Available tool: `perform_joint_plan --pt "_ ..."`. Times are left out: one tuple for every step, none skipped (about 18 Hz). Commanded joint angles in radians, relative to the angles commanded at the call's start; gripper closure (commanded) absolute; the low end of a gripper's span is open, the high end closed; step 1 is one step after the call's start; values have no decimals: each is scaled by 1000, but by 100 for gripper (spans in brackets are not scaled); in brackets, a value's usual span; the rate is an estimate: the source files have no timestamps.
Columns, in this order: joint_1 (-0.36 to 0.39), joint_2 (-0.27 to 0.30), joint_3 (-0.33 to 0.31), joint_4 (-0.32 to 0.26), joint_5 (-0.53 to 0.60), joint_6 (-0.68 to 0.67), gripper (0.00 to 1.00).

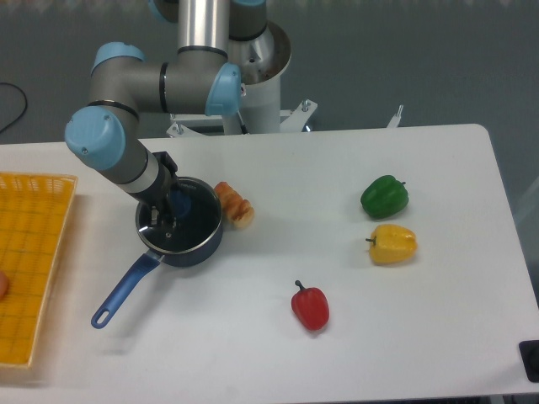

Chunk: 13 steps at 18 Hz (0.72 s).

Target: Open the lid

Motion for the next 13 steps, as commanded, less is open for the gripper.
perform_joint_plan --pt "0 0 2 -2 0 2 30" --pt "0 2 3 -3 0 2 30" --pt "0 2 3 -3 0 0 31" --pt "0 0 3 -3 0 -2 31" --pt "2 2 5 -5 0 0 31" --pt "3 5 9 -9 -2 2 31" --pt "5 6 14 -11 -3 3 31" --pt "6 6 15 -12 -3 3 31" --pt "6 6 15 -11 -2 3 31" --pt "6 8 17 -11 -2 3 32" --pt "8 8 18 -12 -3 3 32" --pt "9 9 21 -12 -3 3 32" --pt "11 9 25 -15 -3 3 32"
